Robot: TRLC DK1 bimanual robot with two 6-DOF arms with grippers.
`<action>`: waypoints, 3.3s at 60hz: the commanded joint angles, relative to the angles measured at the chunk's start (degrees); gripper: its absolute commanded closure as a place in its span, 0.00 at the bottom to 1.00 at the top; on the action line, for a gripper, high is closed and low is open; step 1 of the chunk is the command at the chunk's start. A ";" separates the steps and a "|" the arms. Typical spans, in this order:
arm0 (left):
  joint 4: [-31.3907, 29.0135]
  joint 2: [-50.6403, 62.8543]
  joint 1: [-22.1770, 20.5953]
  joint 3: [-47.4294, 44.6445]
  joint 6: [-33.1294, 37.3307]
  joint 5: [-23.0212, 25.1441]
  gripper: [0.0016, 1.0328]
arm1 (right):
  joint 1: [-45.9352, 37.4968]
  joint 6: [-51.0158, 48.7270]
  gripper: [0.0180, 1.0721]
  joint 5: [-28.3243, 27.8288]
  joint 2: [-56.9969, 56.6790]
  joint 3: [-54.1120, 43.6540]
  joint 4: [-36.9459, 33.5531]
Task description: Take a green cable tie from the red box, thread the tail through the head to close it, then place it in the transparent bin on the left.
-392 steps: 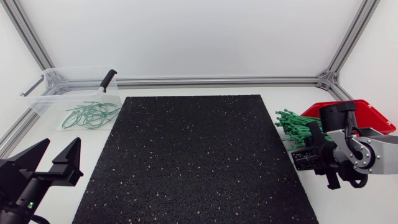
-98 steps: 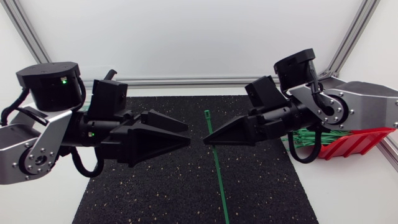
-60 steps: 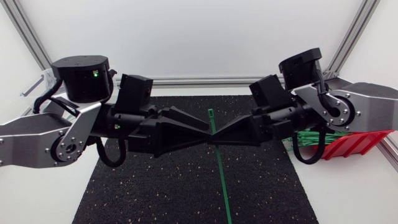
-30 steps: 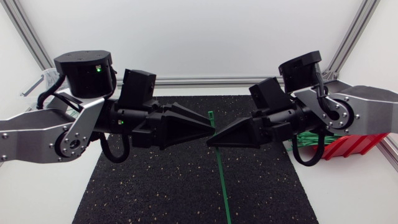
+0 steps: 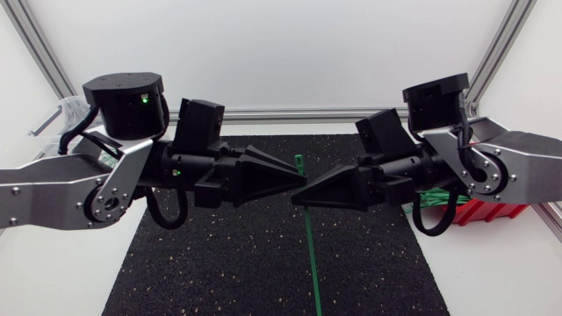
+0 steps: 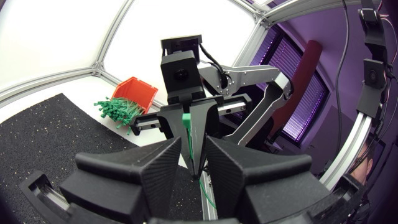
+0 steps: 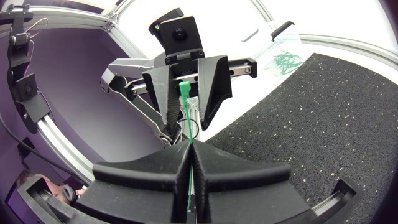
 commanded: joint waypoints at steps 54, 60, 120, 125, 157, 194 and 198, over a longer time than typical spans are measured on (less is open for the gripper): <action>3.99 0.19 0.33 1.52 -5.28 -1.74 0.86 | 0.81 14.44 0.95 3.29 -3.28 -6.64 16.58; 3.99 0.37 0.42 1.44 -5.28 -1.74 0.86 | 0.81 14.35 0.95 3.82 -3.46 -6.72 16.67; 4.87 0.55 1.56 2.40 -8.27 -2.89 0.96 | 2.56 13.56 0.94 6.72 -2.58 -7.25 17.29; 5.05 0.37 1.65 2.14 -8.27 -2.89 0.96 | 2.48 13.56 0.94 6.72 -2.58 -7.43 17.20; 4.43 0.02 6.22 3.11 -8.44 -1.48 0.96 | -1.92 1.25 0.04 3.20 -4.95 -3.74 2.35; -1.55 3.27 7.80 5.04 -5.37 -0.51 0.97 | -6.93 -28.98 0.03 19.02 -1.35 -3.56 -3.98; -2.34 3.27 7.54 4.69 -3.61 -1.57 0.97 | -6.66 -31.44 0.04 21.48 -0.91 -3.38 -3.63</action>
